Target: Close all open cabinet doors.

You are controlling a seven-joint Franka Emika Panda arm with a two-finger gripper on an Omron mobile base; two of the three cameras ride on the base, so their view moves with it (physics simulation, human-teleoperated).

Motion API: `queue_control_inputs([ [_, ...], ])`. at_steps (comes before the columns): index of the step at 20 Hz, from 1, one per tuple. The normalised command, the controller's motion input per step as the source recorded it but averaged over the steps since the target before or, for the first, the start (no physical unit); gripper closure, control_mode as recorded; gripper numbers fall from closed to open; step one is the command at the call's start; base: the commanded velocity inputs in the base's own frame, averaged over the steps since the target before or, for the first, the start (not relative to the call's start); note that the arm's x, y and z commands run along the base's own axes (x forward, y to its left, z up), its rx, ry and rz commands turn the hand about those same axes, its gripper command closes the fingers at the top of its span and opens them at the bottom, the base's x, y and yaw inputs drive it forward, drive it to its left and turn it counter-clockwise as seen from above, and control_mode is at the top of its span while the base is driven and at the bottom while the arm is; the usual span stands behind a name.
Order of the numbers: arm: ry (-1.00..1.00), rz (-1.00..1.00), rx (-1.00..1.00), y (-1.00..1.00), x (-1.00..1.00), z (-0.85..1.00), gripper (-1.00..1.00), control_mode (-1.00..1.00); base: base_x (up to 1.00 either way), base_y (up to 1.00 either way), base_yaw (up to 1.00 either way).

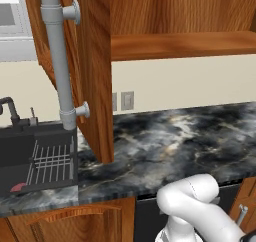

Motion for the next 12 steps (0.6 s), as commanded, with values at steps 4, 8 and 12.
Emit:
queue_control_inputs([
  [4, 0.0, 0.01, 0.0, 0.62, 0.77, 0.08, -1.0, -1.0, 0.0, 0.0, 0.0],
  [8, 0.0, -0.02, 0.0, 0.55, 0.87, 0.07, -1.0, -1.0, 0.0, 0.0, 0.0],
  [12, 0.0, -0.07, 0.0, 0.43, 0.99, 0.03, -1.0, -1.0, 0.0, 0.0, 0.0],
])
